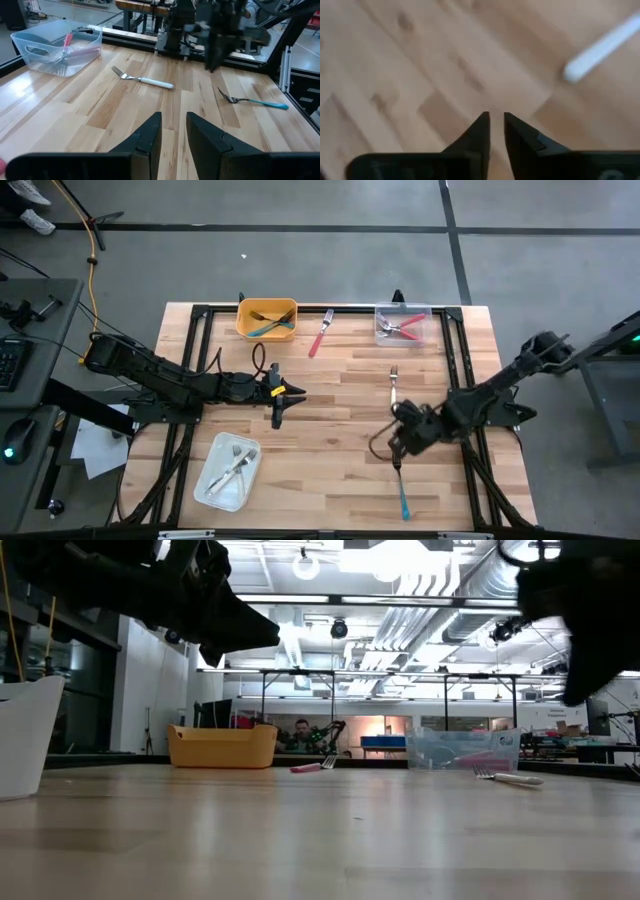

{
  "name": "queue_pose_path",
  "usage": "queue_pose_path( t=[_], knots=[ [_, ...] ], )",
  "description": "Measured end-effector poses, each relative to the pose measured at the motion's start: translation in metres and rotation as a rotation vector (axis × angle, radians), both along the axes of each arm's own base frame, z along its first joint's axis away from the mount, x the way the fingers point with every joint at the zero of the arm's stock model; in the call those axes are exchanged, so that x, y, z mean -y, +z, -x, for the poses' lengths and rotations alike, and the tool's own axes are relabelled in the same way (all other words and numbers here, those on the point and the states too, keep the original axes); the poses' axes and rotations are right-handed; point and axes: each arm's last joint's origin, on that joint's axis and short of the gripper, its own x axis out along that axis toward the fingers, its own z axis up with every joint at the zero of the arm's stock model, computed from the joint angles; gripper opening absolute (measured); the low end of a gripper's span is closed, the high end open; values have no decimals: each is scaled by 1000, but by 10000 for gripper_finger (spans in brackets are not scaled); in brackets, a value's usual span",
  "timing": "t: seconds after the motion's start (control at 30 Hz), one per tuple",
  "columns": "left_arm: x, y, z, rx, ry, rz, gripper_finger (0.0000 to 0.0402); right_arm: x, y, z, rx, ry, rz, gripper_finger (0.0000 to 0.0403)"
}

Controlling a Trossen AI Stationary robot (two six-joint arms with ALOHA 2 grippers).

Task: Sort silverware by color (type)
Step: Put the blue fork into the yellow bin

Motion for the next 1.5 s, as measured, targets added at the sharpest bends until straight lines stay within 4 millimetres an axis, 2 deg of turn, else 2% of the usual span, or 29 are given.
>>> queue_pose_path(
  t=[0.13,0.27,0.4,0.6,1.0,1.1,1.3,1.5],
  knots=[
    [0,0,0,0,0,0,81,-21,-10,7,-67,-30,-84,87],
    [0,0,0,0,0,0,81,-39,-20,5,-158,-43,-149,110],
    [0,0,0,0,0,0,81,-53,-32,-3,-245,-30,-209,118],
    [0,0,0,0,0,0,80,-68,-46,-17,-249,-2,-320,119],
    [0,0,0,-1,0,0,80,-70,-63,-22,-325,0,-329,115],
    [0,0,0,0,0,1,80,-69,-63,-21,-327,35,-314,94],
    [0,-1,0,3,11,45,80,-69,-63,-22,-297,130,-258,12],
    [1,-12,-6,-23,12,41,80,-56,-51,-28,-164,166,-132,16]
  ],
)
